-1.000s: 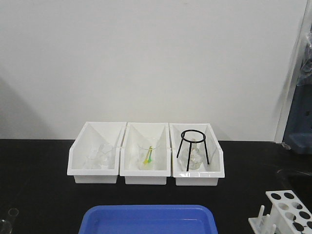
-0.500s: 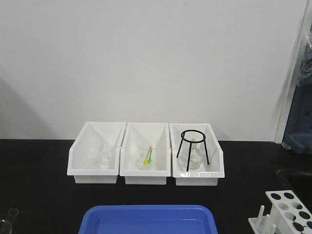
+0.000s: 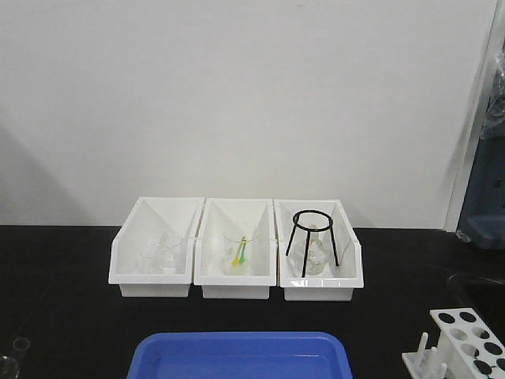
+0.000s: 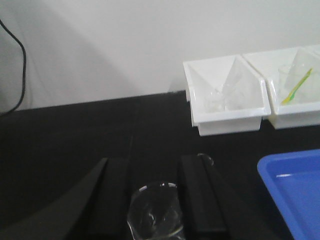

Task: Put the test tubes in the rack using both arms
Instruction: 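Close the left gripper on the clear glass tube in the beaker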

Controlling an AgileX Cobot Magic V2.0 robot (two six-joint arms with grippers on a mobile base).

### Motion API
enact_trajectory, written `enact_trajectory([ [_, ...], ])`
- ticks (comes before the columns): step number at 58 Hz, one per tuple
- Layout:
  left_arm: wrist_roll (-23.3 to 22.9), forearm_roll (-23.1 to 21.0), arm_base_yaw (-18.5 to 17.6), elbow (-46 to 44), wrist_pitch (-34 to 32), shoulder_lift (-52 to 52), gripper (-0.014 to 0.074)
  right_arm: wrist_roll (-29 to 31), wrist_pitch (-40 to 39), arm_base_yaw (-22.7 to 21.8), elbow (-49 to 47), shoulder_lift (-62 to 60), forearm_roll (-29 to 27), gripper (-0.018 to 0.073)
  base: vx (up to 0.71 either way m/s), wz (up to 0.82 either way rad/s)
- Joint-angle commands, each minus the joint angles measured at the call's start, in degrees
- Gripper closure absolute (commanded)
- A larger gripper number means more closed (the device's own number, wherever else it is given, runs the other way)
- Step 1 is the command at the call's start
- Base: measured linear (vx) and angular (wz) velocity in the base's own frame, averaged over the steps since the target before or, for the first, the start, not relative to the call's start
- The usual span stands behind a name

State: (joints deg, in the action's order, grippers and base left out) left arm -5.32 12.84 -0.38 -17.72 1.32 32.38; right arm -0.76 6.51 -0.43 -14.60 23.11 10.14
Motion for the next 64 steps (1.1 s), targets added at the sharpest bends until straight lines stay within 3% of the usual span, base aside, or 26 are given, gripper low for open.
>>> enact_trajectory([
  [1,1.0,1.3,0.0,-2.0,-5.2,3.7,0.0139,-0.1,-5.3,-0.2,-2.4,2.1,0.4,0.0213,0.0,0.0],
  [9,2.4,2.7,0.0,-2.0,-8.8,10.5,0.0086,-0.1,-5.3,-0.2,-2.3,3.7,0.3,0.0075,0.0,0.0],
  [16,2.4,4.5,-0.1,-2.0,-13.1,16.4,0.0085,-0.1,-5.0,-0.2,-2.2,3.7,0.3,0.0019,0.0,0.0],
  [24,1.9,11.3,-0.1,-2.0,-16.1,21.7,0.0085,-0.1,-5.5,-0.2,-2.2,3.9,0.3,0.0012,0.0,0.0],
  [32,1.8,14.5,-0.1,-2.0,-24.1,27.0,0.0085,-0.1,-5.5,-0.2,-2.2,3.9,0.3,0.0012,0.0,0.0],
  [43,2.3,14.4,-0.1,-2.1,-31.9,34.7,0.0085,-0.1,-5.5,-0.2,-2.2,3.9,0.3,0.0012,0.0,0.0],
  [47,4.5,14.3,0.0,-2.1,-35.2,37.6,0.0085,-0.1,-5.3,-0.2,-2.2,3.9,0.3,0.0012,0.0,0.0],
  [51,10.2,11.9,0.0,-2.1,-38.4,40.6,0.0085,-0.1,-5.2,-0.2,-2.2,3.9,0.3,0.0012,0.0,0.0],
  [56,16.3,2.9,0.0,-2.1,-41.5,43.1,0.0085,-0.1,-5.2,-0.2,-2.2,3.9,0.3,0.0012,0.0,0.0],
  [60,17.9,-4.0,0.0,-2.1,-42.9,44.1,0.0085,-0.1,-5.2,-0.2,-2.2,3.9,0.3,0.0012,0.0,0.0],
  [64,17.9,-5.5,0.0,-2.1,-43.7,44.4,0.0085,-0.1,-5.2,-0.2,-2.2,3.9,0.3,0.0012,0.0,0.0],
])
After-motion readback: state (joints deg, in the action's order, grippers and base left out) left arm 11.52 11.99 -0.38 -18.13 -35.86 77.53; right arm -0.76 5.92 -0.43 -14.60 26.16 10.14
